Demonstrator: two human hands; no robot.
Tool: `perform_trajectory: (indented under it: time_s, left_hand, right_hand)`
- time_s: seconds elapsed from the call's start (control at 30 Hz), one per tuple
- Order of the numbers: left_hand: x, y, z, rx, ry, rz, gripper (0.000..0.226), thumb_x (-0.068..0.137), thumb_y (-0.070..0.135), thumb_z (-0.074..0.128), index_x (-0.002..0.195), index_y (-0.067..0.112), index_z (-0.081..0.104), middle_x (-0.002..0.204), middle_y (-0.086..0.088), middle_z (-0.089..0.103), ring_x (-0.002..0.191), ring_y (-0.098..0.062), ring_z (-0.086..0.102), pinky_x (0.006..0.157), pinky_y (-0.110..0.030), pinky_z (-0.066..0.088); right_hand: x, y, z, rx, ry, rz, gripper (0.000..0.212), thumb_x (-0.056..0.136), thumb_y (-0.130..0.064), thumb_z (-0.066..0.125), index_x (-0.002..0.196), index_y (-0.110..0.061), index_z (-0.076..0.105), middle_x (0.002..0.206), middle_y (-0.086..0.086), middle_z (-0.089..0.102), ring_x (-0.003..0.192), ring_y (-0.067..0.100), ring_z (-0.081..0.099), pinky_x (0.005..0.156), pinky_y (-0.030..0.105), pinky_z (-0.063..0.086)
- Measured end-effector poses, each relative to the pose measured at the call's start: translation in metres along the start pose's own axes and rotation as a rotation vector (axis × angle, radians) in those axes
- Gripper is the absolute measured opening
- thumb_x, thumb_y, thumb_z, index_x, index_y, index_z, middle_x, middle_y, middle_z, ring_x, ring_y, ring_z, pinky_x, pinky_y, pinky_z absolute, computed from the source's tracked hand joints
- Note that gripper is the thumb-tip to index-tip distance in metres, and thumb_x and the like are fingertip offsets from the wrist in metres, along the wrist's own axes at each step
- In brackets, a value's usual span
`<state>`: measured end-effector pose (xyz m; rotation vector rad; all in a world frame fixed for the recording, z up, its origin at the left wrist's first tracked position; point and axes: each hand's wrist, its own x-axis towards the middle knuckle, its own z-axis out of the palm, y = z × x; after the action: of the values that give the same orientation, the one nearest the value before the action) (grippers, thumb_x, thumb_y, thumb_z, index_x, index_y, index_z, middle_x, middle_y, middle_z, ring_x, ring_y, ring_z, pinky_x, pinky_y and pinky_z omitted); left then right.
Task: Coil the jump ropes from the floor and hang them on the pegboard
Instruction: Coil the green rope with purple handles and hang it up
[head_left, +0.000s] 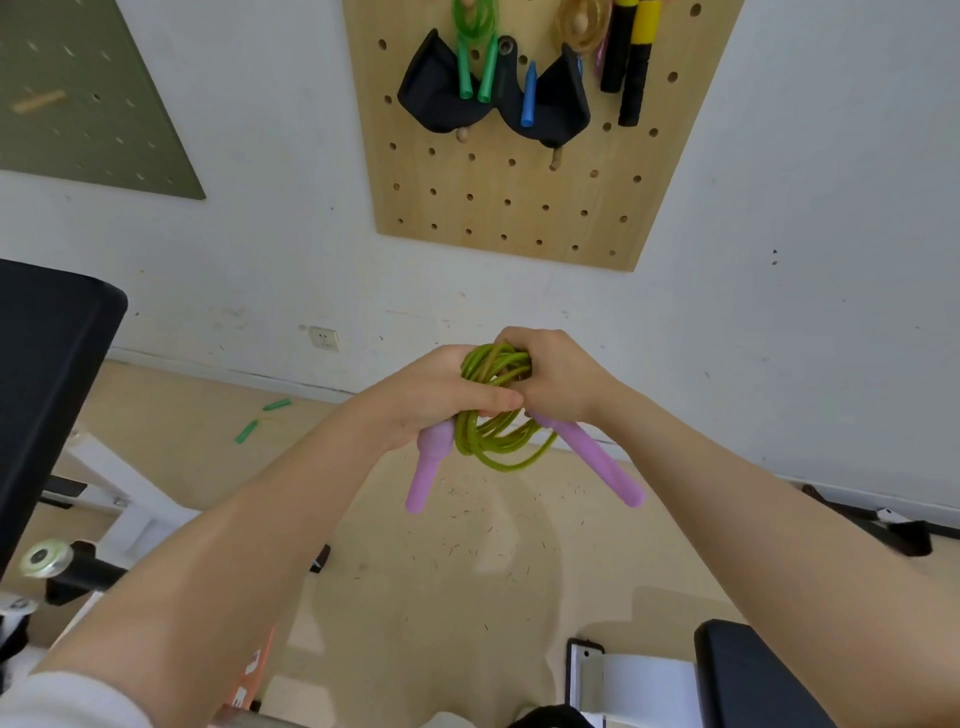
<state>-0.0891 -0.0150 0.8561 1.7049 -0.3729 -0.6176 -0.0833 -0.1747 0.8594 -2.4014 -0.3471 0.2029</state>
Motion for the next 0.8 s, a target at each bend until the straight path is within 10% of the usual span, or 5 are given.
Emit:
perform_trajectory:
  time_s: [0.27,0.43,0.63,0.8]
  left_hand:
    - [-0.005,-0.004,0.016,0.06,0.424,-0.013,0.058,0.073,0.015,0.075,0.119,0.031,0.045,0.086,-0.002,0.065,0.075,-0.019,0.067,0.067,-0.029,0.052]
    - [-0.005,-0.006,0.017,0.137,0.392,0.116,0.023,0.088,0.01,0.057,0.107,0.022,0.057,0.087,0.0,0.063,0.068,-0.02,0.069,0.064,-0.031,0.054]
    - [0.008,-0.017,0.007,0.439,0.644,0.015,0.026,0.087,0.017,0.053,0.111,0.012,0.059,0.097,-0.009,0.065,0.086,-0.027,0.063,0.078,-0.037,0.051]
    - [0.01,-0.022,0.007,0.584,0.696,-0.022,0.031,0.087,0.021,0.052,0.117,0.013,0.054,0.097,-0.009,0.063,0.089,-0.029,0.059,0.079,-0.035,0.049]
  right_hand:
    - [0.002,0.002,-0.005,0.167,0.096,0.164,0.005,0.077,-0.003,0.054,0.075,-0.008,0.056,0.065,0.008,0.061,0.054,0.017,0.061,0.049,0.024,0.047]
    - [0.0,0.001,-0.001,0.398,0.071,0.246,0.004,0.079,-0.007,0.059,0.081,-0.004,0.057,0.068,0.011,0.061,0.062,0.023,0.06,0.059,0.031,0.047]
    - [-0.003,0.02,-0.002,0.087,0.002,0.363,0.071,0.075,-0.049,0.07,0.13,-0.014,0.041,0.113,0.003,0.056,0.098,0.018,0.054,0.079,0.028,0.042]
    - [-0.01,0.026,0.02,-0.094,-0.053,0.322,0.049,0.08,-0.045,0.067,0.113,-0.011,0.053,0.101,0.004,0.063,0.086,0.02,0.059,0.074,0.032,0.046]
